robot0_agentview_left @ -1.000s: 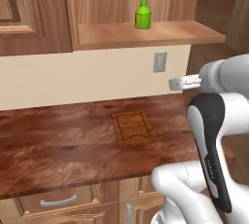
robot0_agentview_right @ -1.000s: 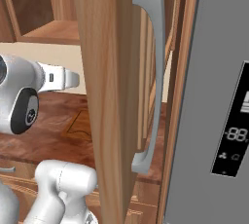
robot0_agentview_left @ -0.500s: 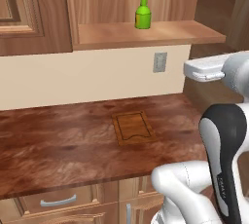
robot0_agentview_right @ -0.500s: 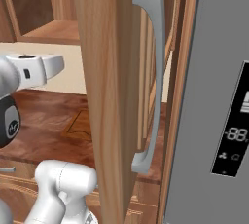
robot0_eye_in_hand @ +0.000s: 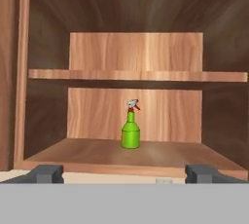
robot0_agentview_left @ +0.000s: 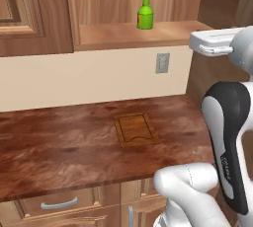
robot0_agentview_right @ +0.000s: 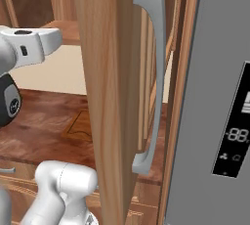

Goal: Grab the spray bottle from the cabinet, then place it next to the cutting board for sanitizing. Then grab the dish brush from the countertop next to the sink and place it next to the cutting board.

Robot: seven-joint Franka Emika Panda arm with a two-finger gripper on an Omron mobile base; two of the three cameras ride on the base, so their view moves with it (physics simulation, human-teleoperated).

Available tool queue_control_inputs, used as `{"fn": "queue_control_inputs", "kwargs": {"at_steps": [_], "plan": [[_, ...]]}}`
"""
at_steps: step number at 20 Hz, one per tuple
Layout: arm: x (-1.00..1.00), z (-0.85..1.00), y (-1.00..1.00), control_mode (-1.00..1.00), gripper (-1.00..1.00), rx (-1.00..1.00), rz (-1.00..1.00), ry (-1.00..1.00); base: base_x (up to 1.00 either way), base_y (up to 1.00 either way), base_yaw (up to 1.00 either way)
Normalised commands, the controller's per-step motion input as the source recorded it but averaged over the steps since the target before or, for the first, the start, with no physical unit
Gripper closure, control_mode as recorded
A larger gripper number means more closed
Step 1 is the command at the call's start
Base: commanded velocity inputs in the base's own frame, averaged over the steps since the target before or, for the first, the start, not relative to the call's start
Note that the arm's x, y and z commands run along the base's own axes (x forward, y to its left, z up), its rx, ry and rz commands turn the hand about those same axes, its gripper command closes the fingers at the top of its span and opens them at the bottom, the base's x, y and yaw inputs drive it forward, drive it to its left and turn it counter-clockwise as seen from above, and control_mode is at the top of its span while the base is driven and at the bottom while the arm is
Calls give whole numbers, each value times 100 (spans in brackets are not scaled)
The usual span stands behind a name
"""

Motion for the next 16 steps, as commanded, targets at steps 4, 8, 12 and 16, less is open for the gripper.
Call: {"fn": "queue_control_inputs", "kwargs": {"at_steps": [4,8,12,16], "plan": [[19,23,0,-100,-100,0,3,-3,0,0,0],[47,4,0,-100,-100,0,0,0,0,0,0],[55,0,-1,-100,-100,0,0,0,0,0,0],[64,0,-6,-100,-100,0,0,0,0,0,0]]}}
